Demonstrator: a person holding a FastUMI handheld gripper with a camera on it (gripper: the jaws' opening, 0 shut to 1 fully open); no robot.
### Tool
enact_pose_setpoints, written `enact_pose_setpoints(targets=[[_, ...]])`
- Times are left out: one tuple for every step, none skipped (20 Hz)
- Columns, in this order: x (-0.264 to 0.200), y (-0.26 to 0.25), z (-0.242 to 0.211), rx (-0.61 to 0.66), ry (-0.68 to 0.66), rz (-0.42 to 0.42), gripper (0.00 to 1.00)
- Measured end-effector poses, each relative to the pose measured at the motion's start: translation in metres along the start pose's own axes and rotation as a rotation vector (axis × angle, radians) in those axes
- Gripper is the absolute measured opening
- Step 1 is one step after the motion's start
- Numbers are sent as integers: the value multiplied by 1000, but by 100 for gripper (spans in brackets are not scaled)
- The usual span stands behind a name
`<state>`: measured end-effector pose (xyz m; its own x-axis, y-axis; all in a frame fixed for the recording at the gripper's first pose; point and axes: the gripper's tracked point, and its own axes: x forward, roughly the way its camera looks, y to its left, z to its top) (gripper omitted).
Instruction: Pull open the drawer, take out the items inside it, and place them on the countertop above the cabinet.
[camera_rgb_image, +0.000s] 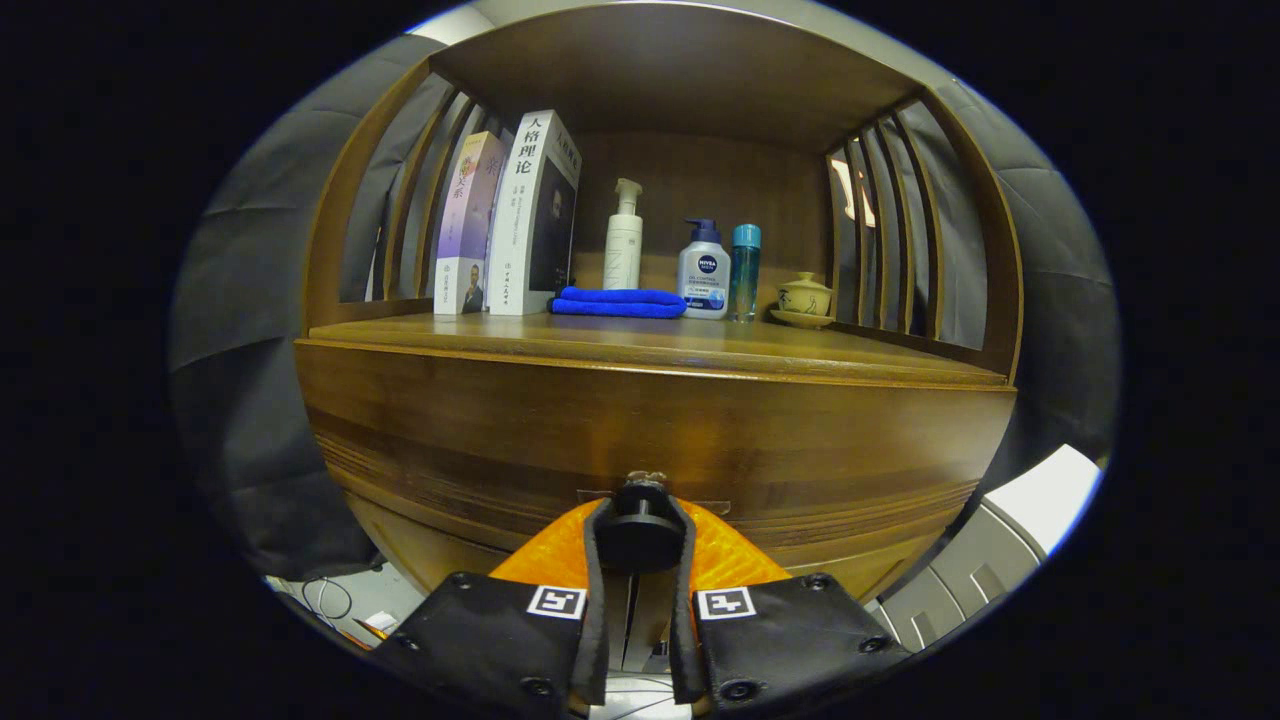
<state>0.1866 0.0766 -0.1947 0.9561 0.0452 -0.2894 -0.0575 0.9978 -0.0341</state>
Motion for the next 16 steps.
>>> enact_pose_setpoints(targets=[[0,0,-1,1,-8,2,27],[0,0,0,1,-15,0,27],[-1,-1,-1,-1,-14,-8,27],[-2,-2,-2,-6,-8,-15,27],[-3,-1,-3,-3,-1,-17,27],[-7,-1,-3,4,5,-15,27],[-11,-1,-4,12,11,-13,27],[-16,-1,-5,17,15,-13,27],[-22,-1,-7,16,17,-13,27],[-27,-2,-8,16,19,-13,27],[-32,-2,-9,19,21,-13,27],[-37,-3,-10,24,23,-13,27],[-43,-2,-13,29,26,-12,27],[-48,-2,-14,30,26,-10,27],[-54,-2,-15,28,27,-8,27],[-60,-3,-16,22,26,-5,27]])
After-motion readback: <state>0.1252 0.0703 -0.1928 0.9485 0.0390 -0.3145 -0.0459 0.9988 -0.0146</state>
